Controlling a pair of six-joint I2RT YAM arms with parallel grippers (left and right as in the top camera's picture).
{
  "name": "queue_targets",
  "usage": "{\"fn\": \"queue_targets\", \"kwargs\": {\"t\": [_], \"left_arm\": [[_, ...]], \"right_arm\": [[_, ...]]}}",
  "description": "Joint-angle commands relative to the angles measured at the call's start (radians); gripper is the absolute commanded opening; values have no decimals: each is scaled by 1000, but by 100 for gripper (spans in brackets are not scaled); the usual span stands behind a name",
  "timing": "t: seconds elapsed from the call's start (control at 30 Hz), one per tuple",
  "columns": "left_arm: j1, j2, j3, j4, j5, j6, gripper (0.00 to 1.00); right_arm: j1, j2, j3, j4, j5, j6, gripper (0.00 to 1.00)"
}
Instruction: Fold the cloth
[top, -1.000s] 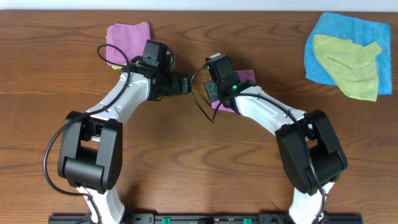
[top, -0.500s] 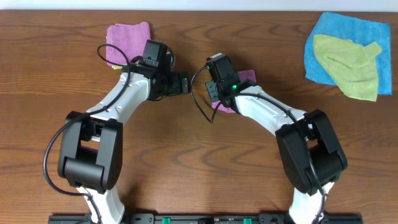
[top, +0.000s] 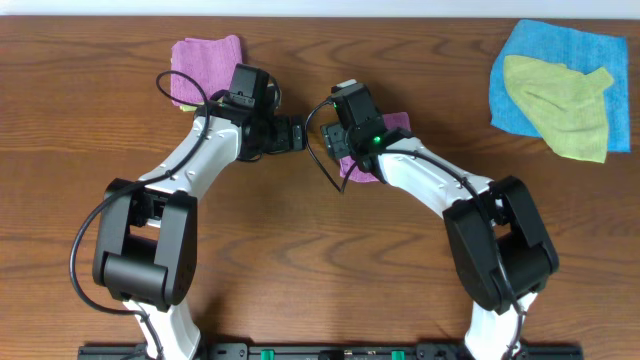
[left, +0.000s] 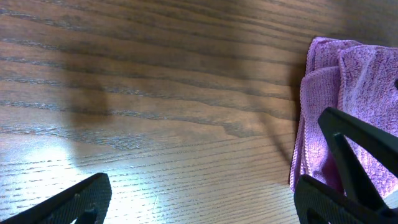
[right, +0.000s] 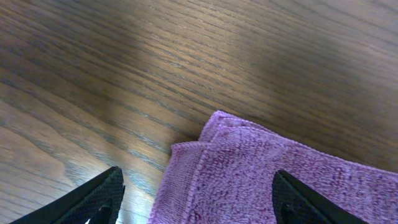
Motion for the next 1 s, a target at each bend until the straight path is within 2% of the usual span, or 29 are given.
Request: {"fn": "queue_targets", "kwargs": {"t": [0.0,0.23,0.47,0.6,0.8,0.87,0.93,0.97], "left_arm": [[1,-30,15,-2,-4,24,95],[1,-30,15,-2,-4,24,95],[1,-30,15,-2,-4,24,95],[1,-30,15,-2,-4,24,95],[1,-30,15,-2,-4,24,95],[1,-30,15,-2,-4,24,95],[1,-30,15,-2,-4,24,95],[1,-30,15,-2,-4,24,95]], "right_arm": [[5,13,20,8,-24,55,73],[-6,45,20,99,-23,55,61],[-23,108,20,93,-42,37,64],[-23,135,20,100,-47,39,61],[-22,135,31,108,-54,39,41],[-20,135,34,108,-54,39,30],[-19,135,38,108,-54,39,26],[-19,135,41,108,-54,39,19]]}}
